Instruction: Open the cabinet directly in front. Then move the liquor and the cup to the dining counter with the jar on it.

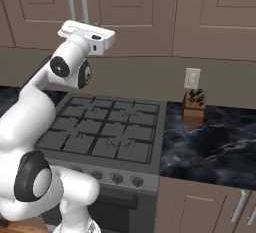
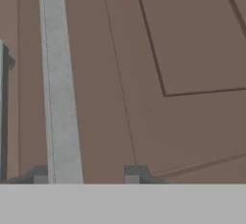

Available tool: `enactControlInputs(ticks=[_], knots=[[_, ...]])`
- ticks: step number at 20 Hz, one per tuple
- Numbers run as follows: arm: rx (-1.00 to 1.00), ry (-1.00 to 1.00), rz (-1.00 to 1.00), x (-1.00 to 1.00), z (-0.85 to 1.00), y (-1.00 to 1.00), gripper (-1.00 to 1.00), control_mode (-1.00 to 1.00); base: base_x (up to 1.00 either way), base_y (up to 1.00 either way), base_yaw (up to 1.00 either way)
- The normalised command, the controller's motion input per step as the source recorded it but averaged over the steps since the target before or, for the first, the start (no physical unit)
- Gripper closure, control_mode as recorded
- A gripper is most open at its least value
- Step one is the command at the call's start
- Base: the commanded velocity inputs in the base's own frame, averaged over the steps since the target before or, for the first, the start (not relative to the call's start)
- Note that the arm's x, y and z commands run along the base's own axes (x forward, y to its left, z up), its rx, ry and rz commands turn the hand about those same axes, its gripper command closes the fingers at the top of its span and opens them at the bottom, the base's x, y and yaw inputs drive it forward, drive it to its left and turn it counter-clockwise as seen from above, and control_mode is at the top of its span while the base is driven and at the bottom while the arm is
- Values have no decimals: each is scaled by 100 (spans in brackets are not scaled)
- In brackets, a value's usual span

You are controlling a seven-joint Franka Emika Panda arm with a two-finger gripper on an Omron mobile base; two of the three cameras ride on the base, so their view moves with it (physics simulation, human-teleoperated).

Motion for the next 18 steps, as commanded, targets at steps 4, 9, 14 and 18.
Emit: enactControlInputs(ticks=[4, 9, 14, 18], knots=[[13, 0, -12, -100, 58, -100, 100, -100, 0, 0, 0], [13, 0, -13, -100, 58, -100, 100, -100, 0, 0, 0], [15, 0, -15, -100, 59, -100, 100, -100, 0, 0, 0], [16, 0, -17, -100, 58, -100, 100, -100, 0, 0, 0]])
